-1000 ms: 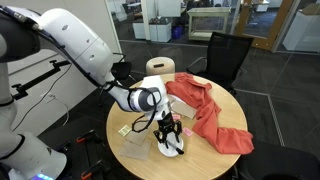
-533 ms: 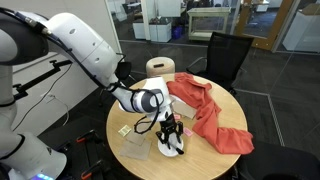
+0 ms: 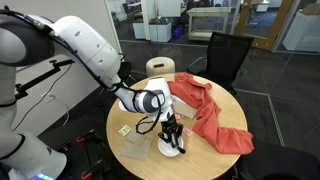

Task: Put the pen on the table

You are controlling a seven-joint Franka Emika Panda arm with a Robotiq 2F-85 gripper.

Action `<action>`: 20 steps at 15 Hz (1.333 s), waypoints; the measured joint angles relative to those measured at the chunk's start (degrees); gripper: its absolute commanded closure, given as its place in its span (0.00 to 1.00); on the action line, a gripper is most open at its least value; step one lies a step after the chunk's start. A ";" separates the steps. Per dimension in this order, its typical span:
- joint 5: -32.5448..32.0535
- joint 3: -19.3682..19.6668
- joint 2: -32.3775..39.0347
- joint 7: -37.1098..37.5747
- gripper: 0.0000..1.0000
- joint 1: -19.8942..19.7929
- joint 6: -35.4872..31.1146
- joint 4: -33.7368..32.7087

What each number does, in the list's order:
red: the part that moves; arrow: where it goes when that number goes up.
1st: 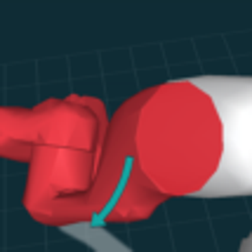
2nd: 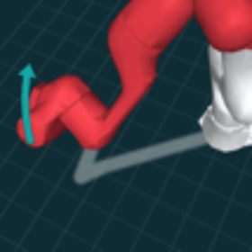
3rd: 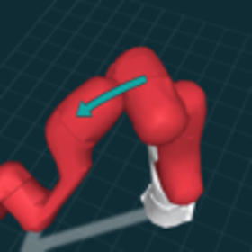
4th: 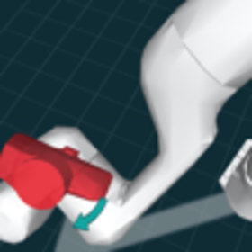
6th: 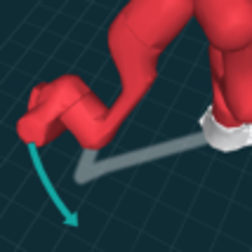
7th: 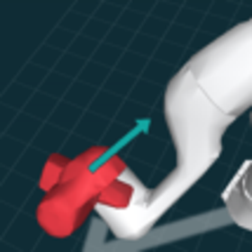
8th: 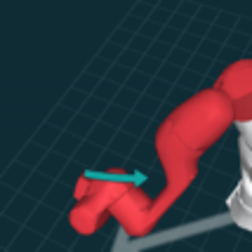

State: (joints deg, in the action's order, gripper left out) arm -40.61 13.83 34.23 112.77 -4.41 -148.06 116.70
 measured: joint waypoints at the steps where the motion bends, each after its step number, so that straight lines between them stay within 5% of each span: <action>1: 0.05 0.31 0.09 0.00 0.98 0.31 0.00 -0.06; 13: -3.42 5.19 -6.47 0.13 0.95 5.80 -0.13 2.58; 20: -8.36 1.74 -19.40 -0.03 0.95 6.65 -0.19 9.79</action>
State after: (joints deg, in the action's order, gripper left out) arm -48.98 15.57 14.83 112.74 2.24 -148.25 126.49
